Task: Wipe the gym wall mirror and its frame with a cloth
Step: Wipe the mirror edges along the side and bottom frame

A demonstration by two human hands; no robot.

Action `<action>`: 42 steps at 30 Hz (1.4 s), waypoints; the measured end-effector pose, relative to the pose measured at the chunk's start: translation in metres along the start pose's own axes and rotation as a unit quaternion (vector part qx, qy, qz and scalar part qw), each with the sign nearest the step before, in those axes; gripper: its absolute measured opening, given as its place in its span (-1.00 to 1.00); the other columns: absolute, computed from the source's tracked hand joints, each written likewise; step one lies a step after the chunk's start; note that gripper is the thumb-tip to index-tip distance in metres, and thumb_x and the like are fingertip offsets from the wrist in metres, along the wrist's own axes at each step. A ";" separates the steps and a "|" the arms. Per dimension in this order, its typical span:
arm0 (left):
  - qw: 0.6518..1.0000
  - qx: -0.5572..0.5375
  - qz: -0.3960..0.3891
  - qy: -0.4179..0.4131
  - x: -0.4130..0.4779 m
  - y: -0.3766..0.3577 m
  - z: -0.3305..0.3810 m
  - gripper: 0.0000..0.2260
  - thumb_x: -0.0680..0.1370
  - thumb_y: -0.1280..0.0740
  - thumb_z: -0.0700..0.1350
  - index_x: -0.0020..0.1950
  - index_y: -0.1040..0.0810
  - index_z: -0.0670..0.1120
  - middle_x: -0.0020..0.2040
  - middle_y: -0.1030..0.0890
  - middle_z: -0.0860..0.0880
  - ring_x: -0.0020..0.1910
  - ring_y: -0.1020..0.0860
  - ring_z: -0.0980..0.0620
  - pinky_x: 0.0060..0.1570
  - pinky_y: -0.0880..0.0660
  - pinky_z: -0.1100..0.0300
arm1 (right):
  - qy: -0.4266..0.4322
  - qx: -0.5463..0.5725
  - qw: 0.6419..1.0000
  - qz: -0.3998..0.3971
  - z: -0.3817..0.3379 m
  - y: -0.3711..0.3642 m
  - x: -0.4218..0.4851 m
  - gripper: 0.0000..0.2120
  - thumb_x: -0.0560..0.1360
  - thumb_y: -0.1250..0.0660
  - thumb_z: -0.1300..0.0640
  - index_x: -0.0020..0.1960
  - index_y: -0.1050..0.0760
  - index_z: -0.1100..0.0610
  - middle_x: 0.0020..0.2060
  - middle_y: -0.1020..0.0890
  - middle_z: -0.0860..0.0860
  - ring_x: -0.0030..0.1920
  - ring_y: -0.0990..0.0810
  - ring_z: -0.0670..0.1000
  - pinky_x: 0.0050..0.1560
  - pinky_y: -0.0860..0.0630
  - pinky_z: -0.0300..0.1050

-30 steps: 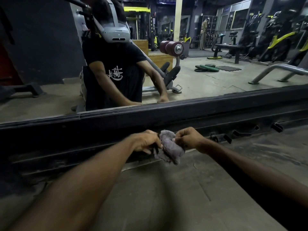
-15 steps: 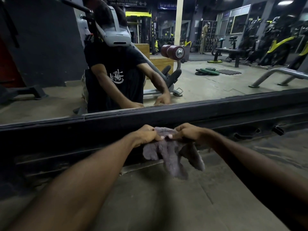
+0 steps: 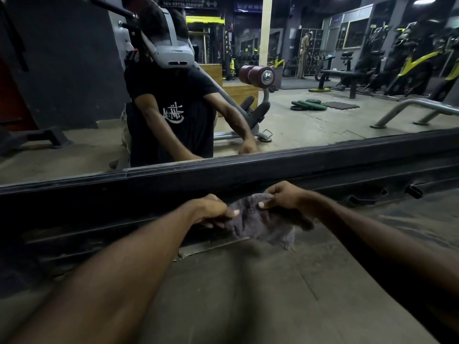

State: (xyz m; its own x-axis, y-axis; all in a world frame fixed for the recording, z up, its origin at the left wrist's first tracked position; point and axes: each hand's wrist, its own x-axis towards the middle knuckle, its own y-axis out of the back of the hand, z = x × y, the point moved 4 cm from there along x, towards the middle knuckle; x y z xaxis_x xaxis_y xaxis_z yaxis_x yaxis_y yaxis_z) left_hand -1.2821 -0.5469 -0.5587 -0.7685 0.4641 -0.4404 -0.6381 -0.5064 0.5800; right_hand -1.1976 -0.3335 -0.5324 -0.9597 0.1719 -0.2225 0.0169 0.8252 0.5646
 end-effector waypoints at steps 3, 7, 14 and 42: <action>0.998 -0.030 -0.007 0.053 -0.002 -0.004 0.003 -0.56 0.52 -0.38 0.33 0.07 -0.62 -0.03 -0.05 -0.71 -0.01 -0.06 -0.62 0.02 0.02 -0.48 0.08 | 0.013 0.017 1.000 -0.022 0.001 -0.002 0.004 -0.82 0.42 -0.54 0.35 -0.03 -0.70 0.15 -0.17 -0.74 0.04 -0.15 -0.69 -0.02 -0.02 -0.67 -0.11; 0.997 -0.012 0.011 0.072 0.001 -0.001 0.001 -0.65 0.53 -0.47 0.13 0.17 -0.60 -0.09 0.11 -0.66 -0.08 0.06 -0.61 -0.06 0.11 -0.55 0.04 | -0.063 -0.047 0.993 0.092 0.013 0.012 0.011 -0.66 0.30 -0.66 0.18 -0.04 -0.65 0.32 -0.26 -0.64 0.08 -0.30 -0.59 -0.01 -0.35 -0.53 -0.24; 0.968 -0.225 -0.107 0.025 -0.002 -0.007 0.003 -0.82 0.67 -0.29 -0.08 0.07 -0.59 -0.18 -0.17 -0.70 -0.12 -0.23 -0.67 -0.02 -0.17 -0.63 0.13 | -0.192 0.219 0.949 -0.118 0.031 -0.008 -0.006 -0.48 0.50 -0.44 -0.14 0.19 -0.62 0.30 0.11 -0.71 0.21 0.19 -0.65 0.19 0.36 -0.49 0.11; 0.961 -0.213 0.165 0.058 0.012 -0.011 -0.017 -0.30 0.50 -0.56 -0.07 0.51 -0.30 -0.21 0.26 -0.53 -0.19 0.09 -0.57 -0.10 0.01 -0.60 0.07 | -0.102 0.138 0.956 0.237 0.066 0.004 0.019 -0.78 0.45 -0.58 0.17 -0.07 -0.55 0.18 -0.18 -0.62 0.12 -0.28 -0.55 0.02 -0.47 -0.43 -0.22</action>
State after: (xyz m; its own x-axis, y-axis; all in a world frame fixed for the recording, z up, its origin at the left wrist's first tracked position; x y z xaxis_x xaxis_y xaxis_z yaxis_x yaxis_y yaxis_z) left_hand -1.2852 -0.5478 -0.5822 -0.9163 0.1553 -0.3692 -0.3010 -0.8752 0.3788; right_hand -1.1970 -0.2913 -0.5869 -0.7521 0.6394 -0.1597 0.5367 0.7348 0.4149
